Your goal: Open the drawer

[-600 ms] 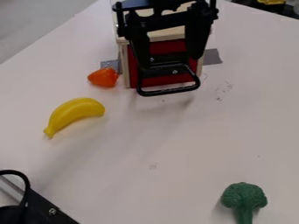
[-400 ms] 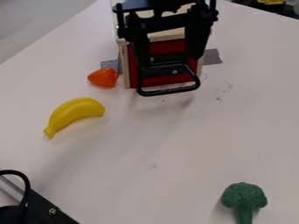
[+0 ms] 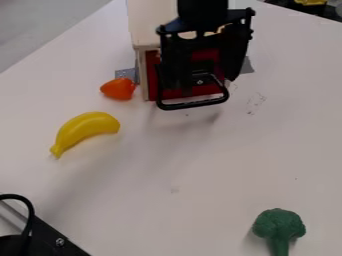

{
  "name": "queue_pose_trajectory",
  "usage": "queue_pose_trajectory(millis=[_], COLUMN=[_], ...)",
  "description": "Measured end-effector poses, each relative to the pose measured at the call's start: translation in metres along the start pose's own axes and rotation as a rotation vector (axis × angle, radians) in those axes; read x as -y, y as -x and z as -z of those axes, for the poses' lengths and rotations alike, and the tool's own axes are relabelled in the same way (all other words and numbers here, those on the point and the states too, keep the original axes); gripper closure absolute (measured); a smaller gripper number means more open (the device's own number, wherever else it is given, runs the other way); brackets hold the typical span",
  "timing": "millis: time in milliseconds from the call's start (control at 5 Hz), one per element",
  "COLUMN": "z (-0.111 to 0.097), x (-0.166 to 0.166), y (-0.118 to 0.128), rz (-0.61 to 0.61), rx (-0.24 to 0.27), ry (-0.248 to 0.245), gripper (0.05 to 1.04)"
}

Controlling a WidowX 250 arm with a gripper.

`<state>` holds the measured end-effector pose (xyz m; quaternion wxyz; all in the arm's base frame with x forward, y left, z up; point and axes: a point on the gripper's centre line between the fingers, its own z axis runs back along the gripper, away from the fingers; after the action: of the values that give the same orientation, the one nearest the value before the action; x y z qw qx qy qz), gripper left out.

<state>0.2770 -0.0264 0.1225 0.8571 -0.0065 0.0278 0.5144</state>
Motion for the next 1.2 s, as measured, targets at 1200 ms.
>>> queue_pose_trajectory(millis=[1200], z=[0.052], x=[0.012], y=[-0.068], rz=[-0.595], rx=[0.008], ry=[0.042], gripper=[0.086])
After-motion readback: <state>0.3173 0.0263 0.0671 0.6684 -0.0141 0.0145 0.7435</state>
